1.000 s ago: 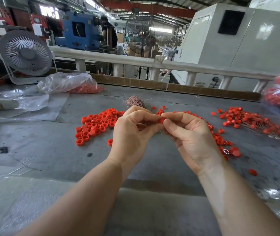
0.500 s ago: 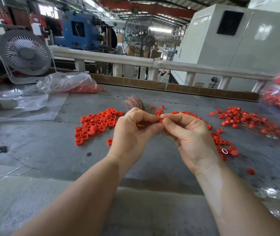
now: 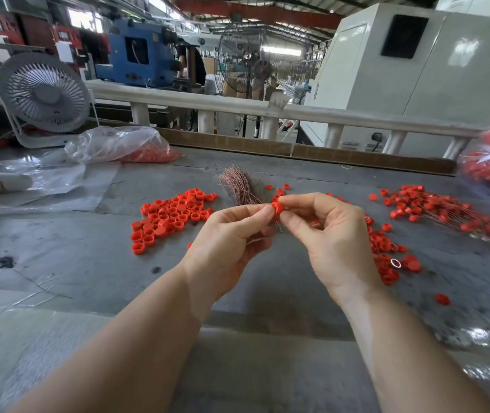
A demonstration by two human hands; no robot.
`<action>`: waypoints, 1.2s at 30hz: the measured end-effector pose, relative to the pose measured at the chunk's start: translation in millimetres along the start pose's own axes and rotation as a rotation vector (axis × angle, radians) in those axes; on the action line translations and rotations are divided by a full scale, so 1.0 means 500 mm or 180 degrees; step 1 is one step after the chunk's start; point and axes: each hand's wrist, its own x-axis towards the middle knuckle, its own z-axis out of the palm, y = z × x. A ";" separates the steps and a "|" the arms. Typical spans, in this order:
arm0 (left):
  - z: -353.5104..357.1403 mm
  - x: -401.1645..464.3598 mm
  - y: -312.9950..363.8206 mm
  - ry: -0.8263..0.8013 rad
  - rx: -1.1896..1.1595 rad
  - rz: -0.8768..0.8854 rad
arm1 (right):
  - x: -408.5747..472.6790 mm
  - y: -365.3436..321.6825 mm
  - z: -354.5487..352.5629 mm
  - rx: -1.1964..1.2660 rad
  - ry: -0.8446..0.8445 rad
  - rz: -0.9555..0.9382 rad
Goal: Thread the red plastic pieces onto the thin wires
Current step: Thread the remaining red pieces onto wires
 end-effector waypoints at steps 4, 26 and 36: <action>-0.001 0.002 0.000 -0.0051 -0.0071 -0.0011 | 0.000 -0.005 0.002 -0.0263 0.0007 -0.0104; -0.011 0.014 -0.018 0.0595 0.0453 0.0157 | -0.004 0.010 0.008 -0.1114 -0.0244 0.0366; -0.022 0.023 -0.029 0.0911 0.1435 0.0395 | -0.006 0.022 0.002 -0.1689 -0.0295 0.0643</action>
